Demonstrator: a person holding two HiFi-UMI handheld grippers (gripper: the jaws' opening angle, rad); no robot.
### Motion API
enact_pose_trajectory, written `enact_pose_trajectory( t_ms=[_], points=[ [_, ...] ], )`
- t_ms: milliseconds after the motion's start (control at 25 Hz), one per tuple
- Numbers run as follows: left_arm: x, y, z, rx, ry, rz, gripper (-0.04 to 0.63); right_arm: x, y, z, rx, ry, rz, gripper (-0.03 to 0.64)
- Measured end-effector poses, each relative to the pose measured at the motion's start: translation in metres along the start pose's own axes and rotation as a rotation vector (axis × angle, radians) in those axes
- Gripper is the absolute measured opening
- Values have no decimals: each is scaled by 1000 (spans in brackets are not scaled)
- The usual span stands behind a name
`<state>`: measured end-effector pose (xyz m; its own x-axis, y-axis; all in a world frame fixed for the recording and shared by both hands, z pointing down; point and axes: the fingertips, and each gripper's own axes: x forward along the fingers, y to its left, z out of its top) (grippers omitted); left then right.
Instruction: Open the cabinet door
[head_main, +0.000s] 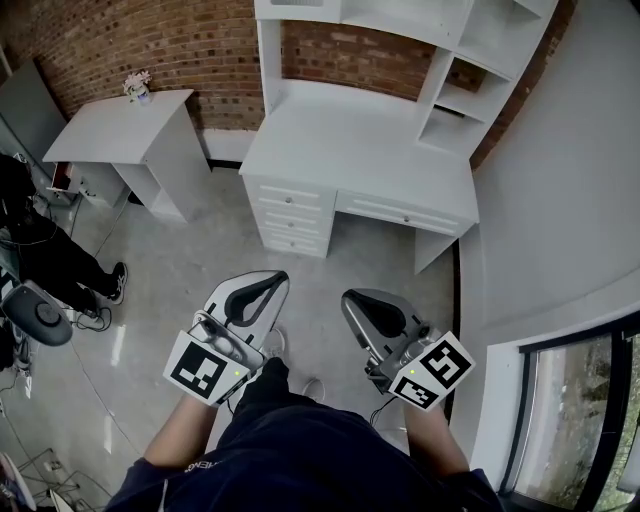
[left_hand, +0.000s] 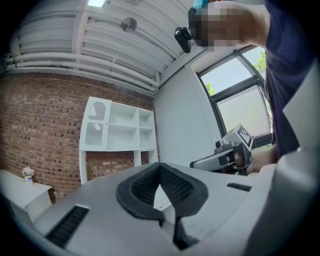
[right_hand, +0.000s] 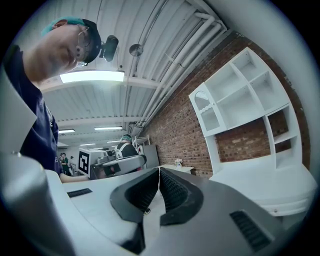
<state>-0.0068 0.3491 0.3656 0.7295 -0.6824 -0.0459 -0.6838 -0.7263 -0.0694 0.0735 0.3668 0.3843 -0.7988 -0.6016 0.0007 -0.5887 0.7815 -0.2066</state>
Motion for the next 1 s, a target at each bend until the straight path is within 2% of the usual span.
enact_pose_trajectory(
  t_ms=[280,760,1000],
  points=[
    [27,47,-9,-19,-14,-25,8,41,-33,4,-5,13,-31,26],
    [73,182,-23,-40,-29,-70,8,168,-92,20,-18,26,-74,26],
    [92,233,-27,-38,-25,-108,7,216,-114,34,-28,15,-105,26]
  ],
)
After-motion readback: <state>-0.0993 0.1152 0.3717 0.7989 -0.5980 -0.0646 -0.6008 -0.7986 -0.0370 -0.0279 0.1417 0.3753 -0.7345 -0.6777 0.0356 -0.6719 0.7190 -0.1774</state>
